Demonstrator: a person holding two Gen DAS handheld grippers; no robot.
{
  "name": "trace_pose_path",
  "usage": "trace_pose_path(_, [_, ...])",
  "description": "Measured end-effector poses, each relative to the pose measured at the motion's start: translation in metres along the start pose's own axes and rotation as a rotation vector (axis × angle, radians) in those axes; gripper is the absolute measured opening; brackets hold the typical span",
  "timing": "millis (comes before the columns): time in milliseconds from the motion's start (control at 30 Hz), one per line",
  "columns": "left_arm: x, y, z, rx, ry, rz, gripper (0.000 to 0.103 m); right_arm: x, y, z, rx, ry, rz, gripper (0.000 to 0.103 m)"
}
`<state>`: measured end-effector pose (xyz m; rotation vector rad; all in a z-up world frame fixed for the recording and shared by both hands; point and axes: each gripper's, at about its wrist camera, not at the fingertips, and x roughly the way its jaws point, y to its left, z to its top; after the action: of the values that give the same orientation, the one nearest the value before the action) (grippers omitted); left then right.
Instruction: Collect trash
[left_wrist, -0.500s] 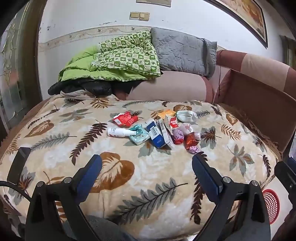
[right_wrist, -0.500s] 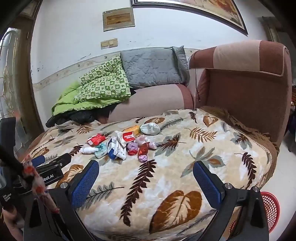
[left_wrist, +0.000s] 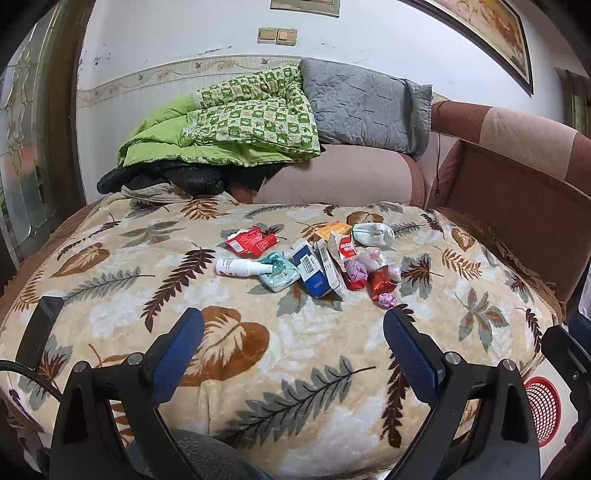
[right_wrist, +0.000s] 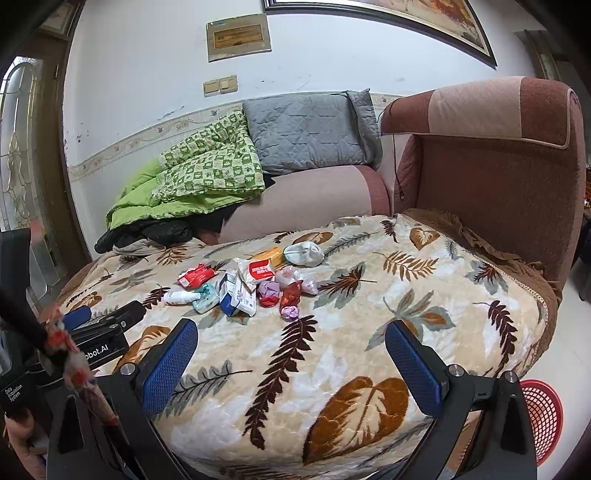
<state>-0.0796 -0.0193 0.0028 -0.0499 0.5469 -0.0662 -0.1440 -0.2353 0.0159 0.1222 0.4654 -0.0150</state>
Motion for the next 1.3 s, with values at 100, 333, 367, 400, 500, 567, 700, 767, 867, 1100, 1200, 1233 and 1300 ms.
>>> trace_pose_path(100, [0.0003, -0.0004, -0.0007, 0.0, 0.0, -0.001, 0.097, -0.0004, -0.0017, -0.0013, 0.007, -0.017, 0.006, 0.103])
trace_pose_path(333, [-0.0005, -0.0007, -0.0005, 0.0, -0.004, 0.003, 0.097, -0.0005, -0.0003, -0.0005, 0.015, -0.036, 0.012, 0.103])
trace_pose_path(367, [-0.0004, -0.0007, -0.0005, 0.0, -0.004, 0.003, 0.097, -0.0007, -0.0007, -0.0002, 0.019, -0.037, 0.016, 0.103])
trace_pose_path(400, [-0.0006, -0.0005, -0.0001, 0.0, -0.004, 0.004, 0.097, -0.0008, -0.0007, 0.0, 0.019, -0.036, 0.016, 0.103])
trace_pose_path(500, [-0.0005, -0.0003, -0.0009, 0.0, -0.004, 0.002, 0.097, -0.0011, -0.0011, 0.0006, 0.037, -0.037, 0.025, 0.103])
trace_pose_path(567, [-0.0008, 0.0, -0.0007, 0.0, -0.005, 0.002, 0.097, -0.0013, -0.0011, 0.0, 0.036, -0.032, 0.023, 0.103])
trace_pose_path(700, [-0.0006, 0.0, -0.0012, 0.0, -0.005, 0.001, 0.097, -0.0012, -0.0004, -0.0002, 0.036, -0.022, 0.021, 0.103])
trace_pose_path(767, [-0.0005, -0.0001, -0.0013, 0.0, -0.005, 0.002, 0.097, -0.0011, -0.0001, -0.0001, 0.037, -0.018, 0.021, 0.103])
trace_pose_path(867, [-0.0006, 0.0, -0.0014, 0.0, -0.005, 0.001, 0.097, -0.0009, 0.0002, 0.0001, 0.033, -0.006, 0.018, 0.103])
trace_pose_path(1100, [-0.0005, -0.0002, -0.0018, 0.0, -0.006, 0.002, 0.097, -0.0006, 0.0008, 0.0009, 0.039, 0.006, 0.017, 0.103])
trace_pose_path(1200, [-0.001, 0.0002, -0.0015, 0.0, -0.006, 0.002, 0.097, -0.0008, 0.0003, 0.0011, 0.048, 0.007, 0.022, 0.103])
trace_pose_path(1233, [-0.0006, -0.0003, -0.002, -0.001, -0.006, 0.001, 0.097, -0.0008, -0.0003, 0.0009, 0.048, 0.01, 0.022, 0.103])
trace_pose_path(1300, [-0.0005, -0.0004, -0.0021, 0.0, -0.007, 0.001, 0.097, -0.0008, -0.0007, 0.0009, 0.053, 0.012, 0.023, 0.103])
